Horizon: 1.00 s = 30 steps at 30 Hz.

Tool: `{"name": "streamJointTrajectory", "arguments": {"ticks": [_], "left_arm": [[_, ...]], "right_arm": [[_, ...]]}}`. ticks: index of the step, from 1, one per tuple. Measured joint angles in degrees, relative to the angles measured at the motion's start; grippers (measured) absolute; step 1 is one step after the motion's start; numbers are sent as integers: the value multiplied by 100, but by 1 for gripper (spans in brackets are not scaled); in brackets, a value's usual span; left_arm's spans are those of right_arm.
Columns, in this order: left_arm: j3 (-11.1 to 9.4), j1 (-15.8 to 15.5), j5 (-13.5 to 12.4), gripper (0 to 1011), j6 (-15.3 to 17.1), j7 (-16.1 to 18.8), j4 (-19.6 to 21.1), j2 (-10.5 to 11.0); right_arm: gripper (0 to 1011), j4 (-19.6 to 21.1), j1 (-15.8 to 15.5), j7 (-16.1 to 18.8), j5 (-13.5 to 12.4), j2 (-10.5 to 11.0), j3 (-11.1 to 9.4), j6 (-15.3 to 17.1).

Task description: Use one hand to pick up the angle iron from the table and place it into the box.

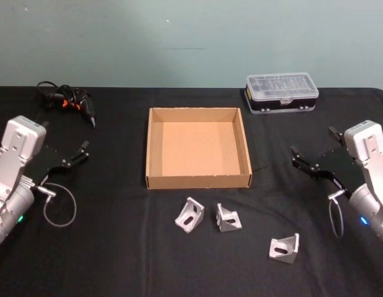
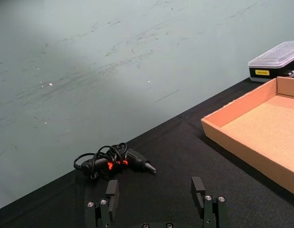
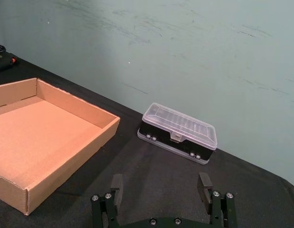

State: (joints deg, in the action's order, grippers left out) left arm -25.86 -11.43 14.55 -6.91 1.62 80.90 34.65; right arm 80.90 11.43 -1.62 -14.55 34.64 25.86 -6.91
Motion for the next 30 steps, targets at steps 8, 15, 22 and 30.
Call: {"name": "streamJointTrajectory", "arguments": {"ticks": [8,15,22,30], "left_arm": [[0,0,0,1000,0,0,0,0],[0,0,0,1000,0,0,0,0],[0,0,0,1000,0,0,0,0],[0,0,0,1000,0,0,0,0]], "right_arm": [[1000,0,0,0,0,0,0,0],[1000,0,0,0,0,0,0,0],[1000,0,0,0,0,0,0,0],[1000,0,0,0,0,0,0,0]]}}
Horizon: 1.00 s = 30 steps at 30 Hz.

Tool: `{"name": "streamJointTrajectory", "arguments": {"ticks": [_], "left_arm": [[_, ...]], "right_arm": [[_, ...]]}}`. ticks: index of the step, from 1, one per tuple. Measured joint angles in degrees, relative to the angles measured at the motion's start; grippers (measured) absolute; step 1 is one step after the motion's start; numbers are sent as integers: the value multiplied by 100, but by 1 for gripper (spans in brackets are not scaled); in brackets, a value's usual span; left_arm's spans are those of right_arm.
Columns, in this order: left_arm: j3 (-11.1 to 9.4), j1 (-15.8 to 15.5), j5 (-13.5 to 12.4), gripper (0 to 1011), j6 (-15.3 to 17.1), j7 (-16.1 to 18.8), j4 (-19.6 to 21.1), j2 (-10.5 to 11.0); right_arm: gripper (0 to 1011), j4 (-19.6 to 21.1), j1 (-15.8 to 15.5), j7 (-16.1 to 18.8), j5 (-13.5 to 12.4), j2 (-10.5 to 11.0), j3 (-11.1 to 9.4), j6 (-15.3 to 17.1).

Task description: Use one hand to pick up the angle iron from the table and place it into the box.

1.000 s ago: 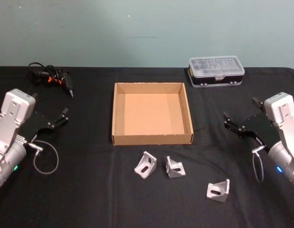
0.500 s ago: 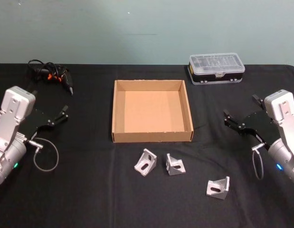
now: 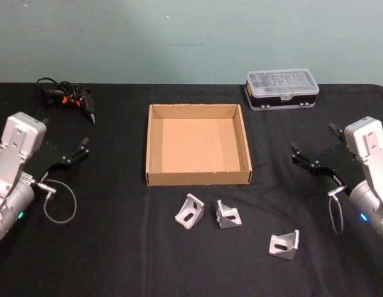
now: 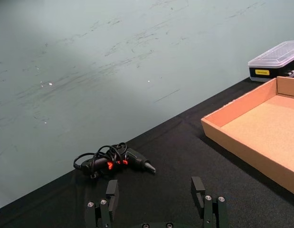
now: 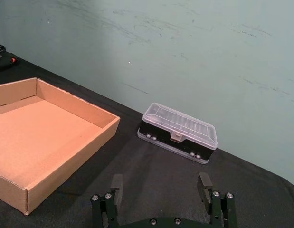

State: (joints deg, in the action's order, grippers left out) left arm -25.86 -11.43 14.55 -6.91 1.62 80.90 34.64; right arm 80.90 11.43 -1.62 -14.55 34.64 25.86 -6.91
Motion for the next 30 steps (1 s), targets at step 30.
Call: {"name": "streamJointTrajectory", "arguments": {"ticks": [30], "left_arm": [[0,0,0,1000,0,0,0,0]], "right_arm": [[1000,114,-83,281,-100,155,-140,29]]}}
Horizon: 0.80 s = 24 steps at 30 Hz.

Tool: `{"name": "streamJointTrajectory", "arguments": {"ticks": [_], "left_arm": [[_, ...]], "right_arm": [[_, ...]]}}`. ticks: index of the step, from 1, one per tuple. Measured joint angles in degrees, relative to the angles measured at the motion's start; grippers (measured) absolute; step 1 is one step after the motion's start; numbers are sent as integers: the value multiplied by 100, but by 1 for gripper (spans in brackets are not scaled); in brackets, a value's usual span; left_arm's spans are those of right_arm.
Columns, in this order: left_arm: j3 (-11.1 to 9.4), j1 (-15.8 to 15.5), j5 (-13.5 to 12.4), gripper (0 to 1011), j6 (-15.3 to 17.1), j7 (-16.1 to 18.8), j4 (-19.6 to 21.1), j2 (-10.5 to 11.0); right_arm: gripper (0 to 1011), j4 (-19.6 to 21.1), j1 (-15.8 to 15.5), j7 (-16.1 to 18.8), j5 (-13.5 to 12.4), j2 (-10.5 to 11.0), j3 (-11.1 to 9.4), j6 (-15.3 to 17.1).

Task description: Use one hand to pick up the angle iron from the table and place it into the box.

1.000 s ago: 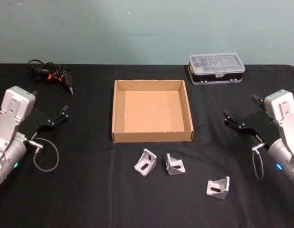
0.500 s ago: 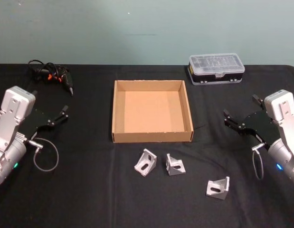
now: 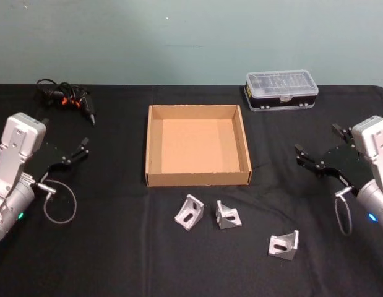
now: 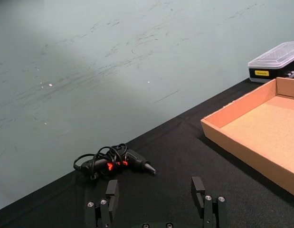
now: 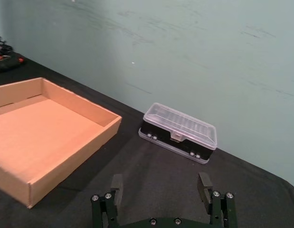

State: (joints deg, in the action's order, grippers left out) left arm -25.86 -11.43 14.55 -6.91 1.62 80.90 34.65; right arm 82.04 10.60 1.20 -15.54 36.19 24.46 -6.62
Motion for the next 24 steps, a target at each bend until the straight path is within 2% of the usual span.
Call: {"name": "streamJointTrajectory", "arguments": {"ticks": [5,7,8,9,14,15,18,20,24], "left_arm": [[0,0,0,1000,0,0,0,0],[0,0,0,1000,0,0,0,0],[0,0,0,1000,0,0,0,0],[0,0,0,1000,0,0,0,0],[0,0,0,1000,0,0,0,0],[0,0,0,1000,0,0,0,0],[0,0,0,1000,0,0,0,0],[0,0,0,1000,0,0,0,0],[0,0,0,1000,0,0,0,0]], "right_arm": [[1000,280,-133,402,-191,240,-144,117],[1000,465,-212,657,-366,390,-238,221],[1000,465,-212,657,-366,390,-238,221],[1000,664,-308,961,-602,550,-357,317],[1000,1059,-466,1704,-1145,934,-583,597],[1000,1192,-502,1986,-1323,1084,-640,728],[1000,1385,-545,2394,-1517,1317,-701,921],[1000,1557,-574,2776,-1658,1546,-739,1100],[1000,1752,-574,3363,-1789,1859,-732,1377]]}}
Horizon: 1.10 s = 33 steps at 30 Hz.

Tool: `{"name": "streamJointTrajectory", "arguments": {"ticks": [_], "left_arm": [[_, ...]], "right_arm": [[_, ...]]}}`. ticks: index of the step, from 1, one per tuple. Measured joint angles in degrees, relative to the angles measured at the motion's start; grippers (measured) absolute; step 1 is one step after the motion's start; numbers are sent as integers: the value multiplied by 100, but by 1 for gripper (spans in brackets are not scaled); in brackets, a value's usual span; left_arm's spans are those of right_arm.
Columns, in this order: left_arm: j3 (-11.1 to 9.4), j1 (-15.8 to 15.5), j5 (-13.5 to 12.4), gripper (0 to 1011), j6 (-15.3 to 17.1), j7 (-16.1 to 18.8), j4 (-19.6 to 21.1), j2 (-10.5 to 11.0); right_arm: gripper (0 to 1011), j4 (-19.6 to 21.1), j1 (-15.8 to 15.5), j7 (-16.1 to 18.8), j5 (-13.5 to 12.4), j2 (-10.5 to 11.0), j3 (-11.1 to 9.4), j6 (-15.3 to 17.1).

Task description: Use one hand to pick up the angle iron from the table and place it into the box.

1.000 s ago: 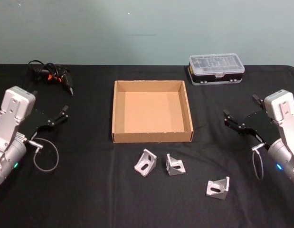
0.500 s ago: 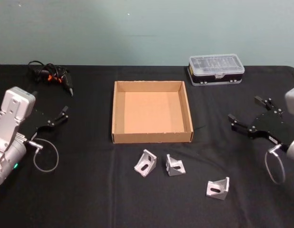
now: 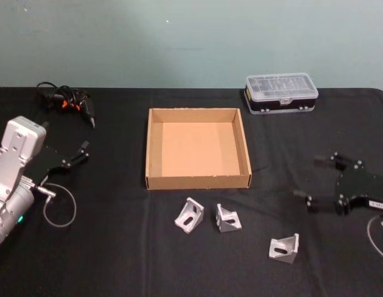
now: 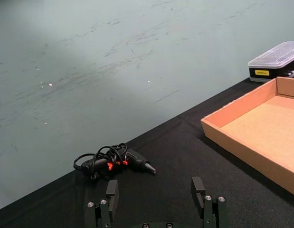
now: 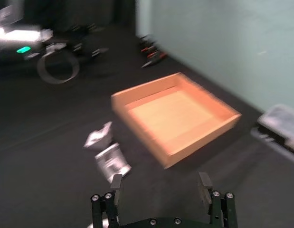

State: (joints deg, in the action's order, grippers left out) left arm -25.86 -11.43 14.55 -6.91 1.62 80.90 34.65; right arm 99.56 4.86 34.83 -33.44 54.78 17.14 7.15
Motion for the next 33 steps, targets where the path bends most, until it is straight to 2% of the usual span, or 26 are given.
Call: {"name": "streamJointTrajectory", "arguments": {"ticks": [1,4,10,17,29,33], "left_arm": [[0,0,0,1000,0,0,0,0],[0,0,0,1000,0,0,0,0],[0,0,0,1000,0,0,0,0],[0,0,0,1000,0,0,0,0],[0,0,0,1000,0,0,0,0],[0,0,0,1000,0,0,0,0]], "right_arm": [[1000,46,17,203,-4,113,45,82],[1000,88,50,517,11,286,151,191],[1000,46,76,777,96,403,378,310],[1000,-116,178,988,256,393,698,379],[1000,-419,336,1076,339,248,942,376],[1000,-579,437,1112,392,130,1049,359]]}}
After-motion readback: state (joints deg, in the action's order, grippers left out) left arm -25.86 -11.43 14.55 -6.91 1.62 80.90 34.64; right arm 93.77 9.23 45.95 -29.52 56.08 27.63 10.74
